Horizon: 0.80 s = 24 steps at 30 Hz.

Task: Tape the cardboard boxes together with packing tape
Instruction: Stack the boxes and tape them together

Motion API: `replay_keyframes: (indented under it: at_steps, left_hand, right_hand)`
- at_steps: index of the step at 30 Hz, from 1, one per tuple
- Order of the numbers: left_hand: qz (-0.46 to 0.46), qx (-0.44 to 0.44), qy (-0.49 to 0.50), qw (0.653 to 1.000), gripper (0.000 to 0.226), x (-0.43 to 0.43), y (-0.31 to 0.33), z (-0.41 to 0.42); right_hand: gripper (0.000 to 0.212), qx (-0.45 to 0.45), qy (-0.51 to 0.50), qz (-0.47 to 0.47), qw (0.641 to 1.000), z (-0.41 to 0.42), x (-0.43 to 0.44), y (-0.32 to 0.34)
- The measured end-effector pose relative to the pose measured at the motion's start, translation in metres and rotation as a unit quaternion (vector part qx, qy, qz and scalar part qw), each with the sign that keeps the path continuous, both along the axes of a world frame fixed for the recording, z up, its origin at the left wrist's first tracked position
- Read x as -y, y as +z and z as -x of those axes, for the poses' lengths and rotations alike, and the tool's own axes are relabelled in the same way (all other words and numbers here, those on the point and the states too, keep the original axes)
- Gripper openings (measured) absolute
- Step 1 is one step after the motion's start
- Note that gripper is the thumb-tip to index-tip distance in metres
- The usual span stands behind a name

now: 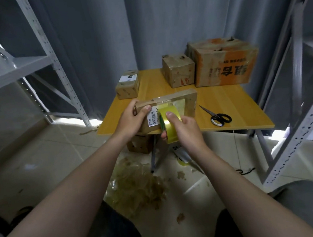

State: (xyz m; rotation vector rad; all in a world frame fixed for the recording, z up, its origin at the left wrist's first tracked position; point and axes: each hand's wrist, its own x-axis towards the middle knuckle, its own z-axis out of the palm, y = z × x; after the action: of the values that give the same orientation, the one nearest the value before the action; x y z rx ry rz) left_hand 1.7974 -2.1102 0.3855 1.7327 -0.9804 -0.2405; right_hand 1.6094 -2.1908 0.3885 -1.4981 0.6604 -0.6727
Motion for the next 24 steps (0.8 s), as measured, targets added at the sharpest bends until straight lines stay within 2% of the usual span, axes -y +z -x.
replay_keyframes:
  at_steps: [9, 15, 18, 21, 24]
  left_hand:
    - [-0.012, -0.002, 0.014, 1.000, 0.025, 0.006, -0.001, -0.005]
    - [-0.019, -0.022, 0.034, 0.999, 0.025, 0.009, 0.003, -0.004]
    - [-0.026, -0.034, 0.038, 0.998, 0.023, 0.007, 0.005, -0.001]
    - [-0.021, -0.061, 0.057, 0.996, 0.022, 0.005, 0.003, 0.001]
    - [-0.016, -0.074, 0.072, 0.995, 0.023, 0.002, -0.002, 0.005]
  right_hand:
    - [0.046, -0.060, -0.032, 0.004, 0.998, -0.002, -0.006, -0.011]
    - [0.044, -0.085, -0.006, -0.044, 0.995, -0.001, -0.003, -0.002]
    - [0.040, -0.061, 0.009, -0.042, 0.997, 0.006, -0.011, -0.008]
    - [0.028, 0.007, 0.017, -0.009, 1.000, 0.021, -0.019, -0.022]
    - [0.027, 0.051, 0.007, 0.016, 0.999, 0.031, -0.026, -0.030]
